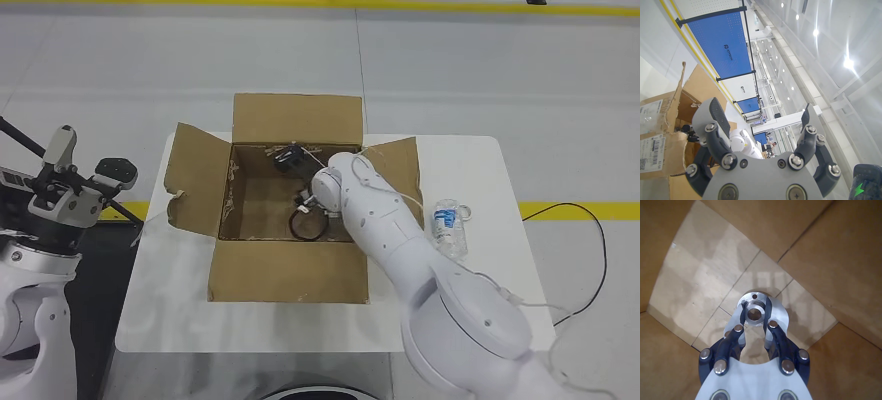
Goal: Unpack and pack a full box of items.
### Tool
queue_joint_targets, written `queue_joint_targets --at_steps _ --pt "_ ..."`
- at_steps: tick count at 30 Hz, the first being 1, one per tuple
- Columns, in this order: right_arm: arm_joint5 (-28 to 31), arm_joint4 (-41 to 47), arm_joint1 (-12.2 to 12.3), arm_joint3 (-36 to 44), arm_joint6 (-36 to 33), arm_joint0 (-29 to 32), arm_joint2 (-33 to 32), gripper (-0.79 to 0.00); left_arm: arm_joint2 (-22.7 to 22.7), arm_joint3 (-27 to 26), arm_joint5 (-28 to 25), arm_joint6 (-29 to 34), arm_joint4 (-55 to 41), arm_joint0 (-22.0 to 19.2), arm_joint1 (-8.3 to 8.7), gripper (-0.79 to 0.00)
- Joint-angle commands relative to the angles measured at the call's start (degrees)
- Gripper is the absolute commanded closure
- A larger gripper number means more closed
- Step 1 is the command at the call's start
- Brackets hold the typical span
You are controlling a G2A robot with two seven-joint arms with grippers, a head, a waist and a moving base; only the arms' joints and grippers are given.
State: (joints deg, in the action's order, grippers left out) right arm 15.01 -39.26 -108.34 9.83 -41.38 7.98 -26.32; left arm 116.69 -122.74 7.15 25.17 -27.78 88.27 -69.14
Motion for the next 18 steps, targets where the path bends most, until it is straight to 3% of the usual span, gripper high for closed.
queue_joint_targets --at_steps 1,18 --pt "1.66 0.44 0.27 0.2 0.82 -0.26 -0.46 0.0 -0.09 -0.07 0.03 0.01 -0.05 -0.11 0.05 -0.785" --pt "24.54 0.55 5.38 6.34 10.31 -1.31 -4.12 0.0 -1.69 -0.43 0.15 0.05 -0.03 -1.01 0.54 -0.785"
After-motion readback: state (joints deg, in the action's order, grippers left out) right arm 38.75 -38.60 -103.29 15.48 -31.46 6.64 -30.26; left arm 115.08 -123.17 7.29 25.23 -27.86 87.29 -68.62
